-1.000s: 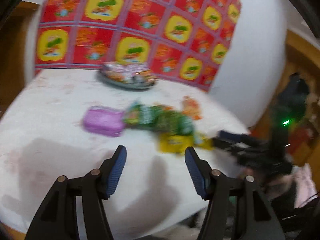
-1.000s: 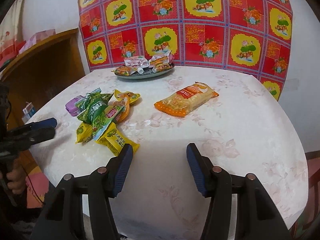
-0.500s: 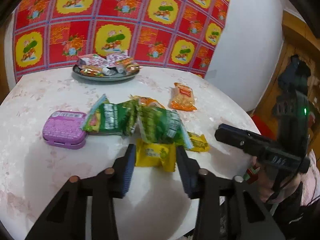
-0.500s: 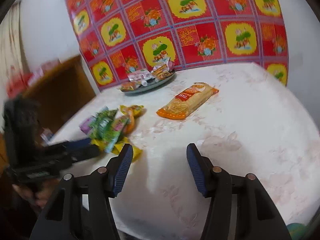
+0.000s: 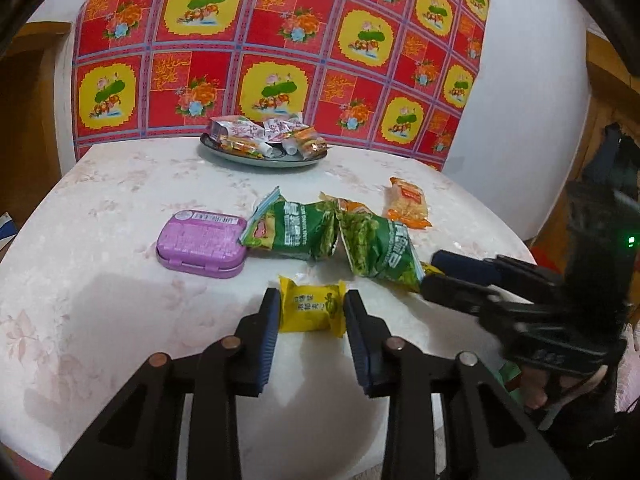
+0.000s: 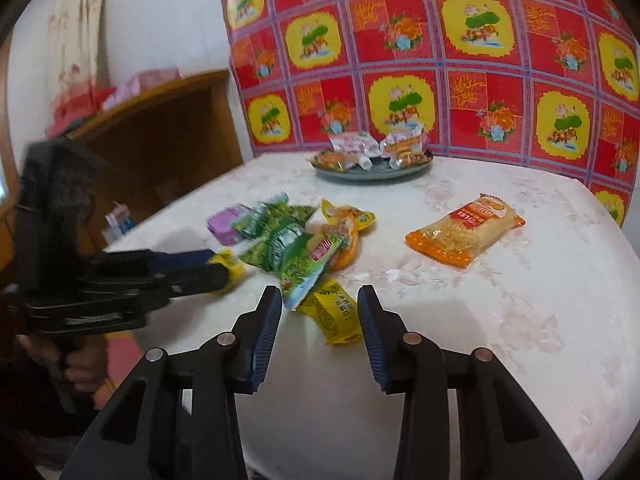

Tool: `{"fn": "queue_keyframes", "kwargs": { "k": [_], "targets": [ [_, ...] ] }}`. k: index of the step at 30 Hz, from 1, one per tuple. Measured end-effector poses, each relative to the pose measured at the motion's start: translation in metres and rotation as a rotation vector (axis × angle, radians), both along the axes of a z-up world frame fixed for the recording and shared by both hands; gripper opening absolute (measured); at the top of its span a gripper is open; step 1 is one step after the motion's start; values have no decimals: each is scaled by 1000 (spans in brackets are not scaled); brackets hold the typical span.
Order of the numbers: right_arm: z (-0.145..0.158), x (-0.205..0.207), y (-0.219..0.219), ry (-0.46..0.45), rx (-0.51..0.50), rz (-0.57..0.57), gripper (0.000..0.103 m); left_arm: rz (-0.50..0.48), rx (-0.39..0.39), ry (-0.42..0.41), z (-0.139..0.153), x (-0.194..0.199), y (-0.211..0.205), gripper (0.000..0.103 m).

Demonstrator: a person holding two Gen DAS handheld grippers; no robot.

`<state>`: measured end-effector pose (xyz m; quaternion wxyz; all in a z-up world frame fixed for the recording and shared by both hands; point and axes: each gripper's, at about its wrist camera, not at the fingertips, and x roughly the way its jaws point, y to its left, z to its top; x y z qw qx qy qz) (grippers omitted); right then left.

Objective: Organize snacks
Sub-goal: 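Grasp a yellow square packet with the left gripper while the right grasps another yellow packet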

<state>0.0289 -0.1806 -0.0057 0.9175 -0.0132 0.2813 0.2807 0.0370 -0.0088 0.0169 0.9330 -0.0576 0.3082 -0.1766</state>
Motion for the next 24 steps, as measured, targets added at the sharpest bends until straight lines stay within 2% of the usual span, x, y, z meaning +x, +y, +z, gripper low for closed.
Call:
{"fn": "queue_keyframes", "kwargs": {
  "k": [2, 4, 7, 12, 14, 16, 18, 20, 24],
  "targets": [
    [-2, -3, 2, -17, -27, 1, 39, -9, -6, -6, -1, -1, 2, 34],
    [-3, -8, 3, -36, -64, 0, 29, -15, -20, -10, -2, -1, 3, 34],
    [-2, -18, -2, -52, -92, -19, 23, -21, -29, -20, -3, -3, 5, 34],
    [0, -33, -12, -69, -96, -23, 23, -34, -34, -28, -4, -6, 6, 34],
    [1, -36, -15, -92, -105, -40, 29, -36, -33, -28, -3, -7, 5, 35],
    [3, -34, -19, -102, -107, -87, 41, -36, -33, -29, -3, -7, 5, 35],
    [5, -35, -22, -104, -77, -103, 48, -37, -34, -30, -3, -8, 5, 35],
    [6, -37, -24, -99, -48, -50, 49, -37, -33, -30, -3, -8, 5, 35],
    [0, -35, -25, -60, -73, -32, 49, -42, -37, -33, -4, -9, 6, 34]
  ]
}}
